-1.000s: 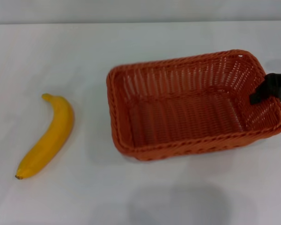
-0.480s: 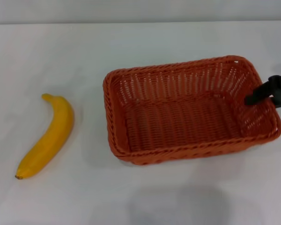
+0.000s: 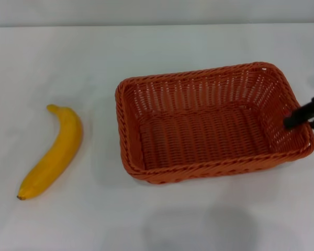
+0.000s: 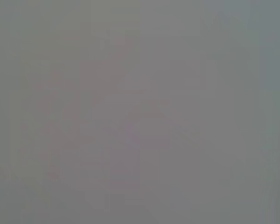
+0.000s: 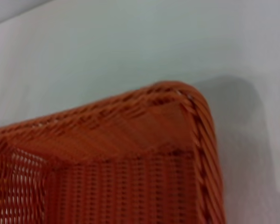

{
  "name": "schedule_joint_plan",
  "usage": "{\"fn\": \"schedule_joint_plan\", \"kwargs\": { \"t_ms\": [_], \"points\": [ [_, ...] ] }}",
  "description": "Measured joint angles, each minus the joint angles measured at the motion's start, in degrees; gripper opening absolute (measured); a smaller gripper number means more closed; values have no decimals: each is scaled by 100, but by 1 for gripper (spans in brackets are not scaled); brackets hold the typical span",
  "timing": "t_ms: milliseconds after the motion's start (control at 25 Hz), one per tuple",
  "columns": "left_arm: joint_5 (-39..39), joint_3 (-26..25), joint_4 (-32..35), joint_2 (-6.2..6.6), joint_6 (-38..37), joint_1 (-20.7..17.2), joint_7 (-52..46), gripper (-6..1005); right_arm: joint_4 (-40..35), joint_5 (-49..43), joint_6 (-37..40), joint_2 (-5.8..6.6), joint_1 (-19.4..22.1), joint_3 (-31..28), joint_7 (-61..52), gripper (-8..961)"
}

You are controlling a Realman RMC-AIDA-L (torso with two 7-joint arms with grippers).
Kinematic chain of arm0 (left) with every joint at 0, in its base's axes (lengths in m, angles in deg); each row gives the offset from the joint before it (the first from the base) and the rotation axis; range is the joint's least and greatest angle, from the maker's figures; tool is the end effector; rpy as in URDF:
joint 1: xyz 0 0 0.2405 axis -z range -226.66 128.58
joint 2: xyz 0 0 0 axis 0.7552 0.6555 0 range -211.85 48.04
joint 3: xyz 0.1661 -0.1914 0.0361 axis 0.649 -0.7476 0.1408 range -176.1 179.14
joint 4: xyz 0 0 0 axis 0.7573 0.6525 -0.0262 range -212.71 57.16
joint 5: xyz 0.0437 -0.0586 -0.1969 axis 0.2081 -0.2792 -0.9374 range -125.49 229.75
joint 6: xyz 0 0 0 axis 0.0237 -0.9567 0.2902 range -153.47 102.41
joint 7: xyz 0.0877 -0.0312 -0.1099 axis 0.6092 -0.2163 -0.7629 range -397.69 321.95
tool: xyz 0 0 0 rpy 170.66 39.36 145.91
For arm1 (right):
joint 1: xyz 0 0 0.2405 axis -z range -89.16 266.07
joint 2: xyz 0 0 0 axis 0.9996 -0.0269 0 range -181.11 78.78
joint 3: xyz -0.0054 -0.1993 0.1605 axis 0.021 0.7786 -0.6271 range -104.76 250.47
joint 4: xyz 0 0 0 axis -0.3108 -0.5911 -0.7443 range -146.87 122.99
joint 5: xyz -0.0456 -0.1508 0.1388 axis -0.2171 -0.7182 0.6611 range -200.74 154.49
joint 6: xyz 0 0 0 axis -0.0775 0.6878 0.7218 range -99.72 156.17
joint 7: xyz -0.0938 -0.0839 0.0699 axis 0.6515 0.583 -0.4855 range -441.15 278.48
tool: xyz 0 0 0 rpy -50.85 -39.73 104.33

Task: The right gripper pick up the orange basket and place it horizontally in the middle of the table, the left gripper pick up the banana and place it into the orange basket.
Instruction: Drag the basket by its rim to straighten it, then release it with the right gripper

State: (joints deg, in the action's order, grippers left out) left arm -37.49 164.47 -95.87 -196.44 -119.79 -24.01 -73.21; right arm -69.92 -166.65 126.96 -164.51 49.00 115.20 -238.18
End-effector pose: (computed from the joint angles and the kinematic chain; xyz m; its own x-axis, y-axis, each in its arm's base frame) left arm -0.3546 0.2974 0.1467 0.6249 -0.4480 0.6394 0.6906 -0.0649 -0.7203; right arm 0.2438 0.3679 0.0759 0.1697 -0.9708 -0.1695 -0.9762 -0.1421 -0.1636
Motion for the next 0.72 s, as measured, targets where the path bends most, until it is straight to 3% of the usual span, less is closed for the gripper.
{"fn": "schedule_joint_plan", "kwargs": {
  "t_ms": [400, 720],
  "points": [
    [-24, 0, 6, -68, -30, -19, -62, 887, -211, 98, 576, -15, 206, -28, 83, 454],
    [-28, 0, -5, -180, -31, -13, -97, 886, -214, 681, 982, -44, 219, -34, 161, 454]
  ]
}}
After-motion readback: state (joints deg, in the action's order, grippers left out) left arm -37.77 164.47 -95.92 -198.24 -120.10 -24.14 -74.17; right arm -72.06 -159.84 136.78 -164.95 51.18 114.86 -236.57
